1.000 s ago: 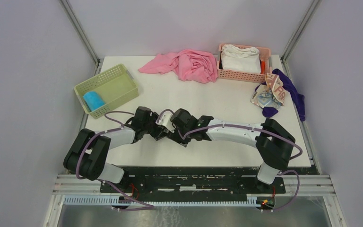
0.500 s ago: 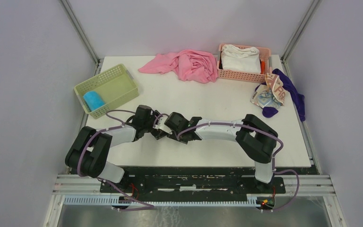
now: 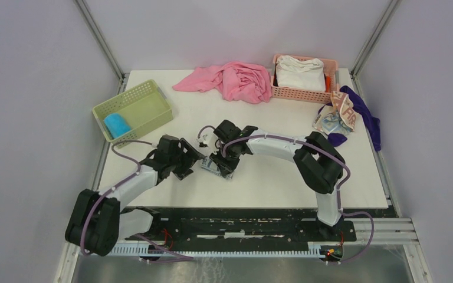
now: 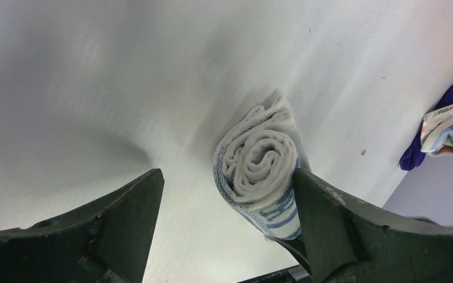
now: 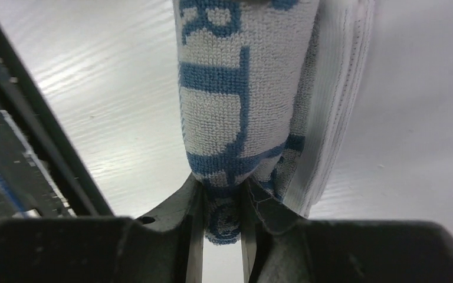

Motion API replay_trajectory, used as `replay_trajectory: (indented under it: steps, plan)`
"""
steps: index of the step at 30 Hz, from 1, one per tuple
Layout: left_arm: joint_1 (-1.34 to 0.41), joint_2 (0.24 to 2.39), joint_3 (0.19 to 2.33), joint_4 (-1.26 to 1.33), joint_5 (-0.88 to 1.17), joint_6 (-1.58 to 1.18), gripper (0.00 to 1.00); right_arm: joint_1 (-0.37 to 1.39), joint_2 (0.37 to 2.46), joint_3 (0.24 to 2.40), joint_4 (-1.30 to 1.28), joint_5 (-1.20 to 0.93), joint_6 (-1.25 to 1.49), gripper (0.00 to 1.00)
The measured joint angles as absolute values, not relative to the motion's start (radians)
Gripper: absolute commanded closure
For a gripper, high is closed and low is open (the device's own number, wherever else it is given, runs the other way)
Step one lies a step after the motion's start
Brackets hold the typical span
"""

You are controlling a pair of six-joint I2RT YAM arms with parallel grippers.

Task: Roll the towels
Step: Roll the towel at the center of the board.

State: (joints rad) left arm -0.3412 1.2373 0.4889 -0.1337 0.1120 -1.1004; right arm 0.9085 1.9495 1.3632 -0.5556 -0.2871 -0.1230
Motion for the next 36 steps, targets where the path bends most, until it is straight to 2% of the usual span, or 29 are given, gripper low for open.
replay_trajectory:
  steps: [5, 13, 26, 31, 36]
  plan:
    - [-0.333, 1.047, 0.437, -0.210, 0.054, -1.101, 0.11, 0.860, 2.003, 1.402, -0.589, -0.509, -0.039, 0.81]
    - [-0.350, 0.896, 0.329, -0.155, 0.099, -1.138, 0.13, 0.815, 2.061, 1.412, -0.555, -0.686, 0.124, 0.81]
    - [-0.458, 1.090, 0.245, 0.136, 0.142, -1.254, 0.25, 0.779, 2.094, 1.341, -0.346, -0.797, 0.420, 0.80]
    - [-0.458, 1.146, 0.217, 0.267, 0.143, -1.276, 0.30, 0.729, 2.136, 1.266, -0.176, -0.946, 0.583, 0.80]
    - [-0.463, 1.198, 0.217, 0.334, 0.157, -1.285, 0.31, 0.699, 2.158, 1.220, -0.058, -1.012, 0.680, 0.80]
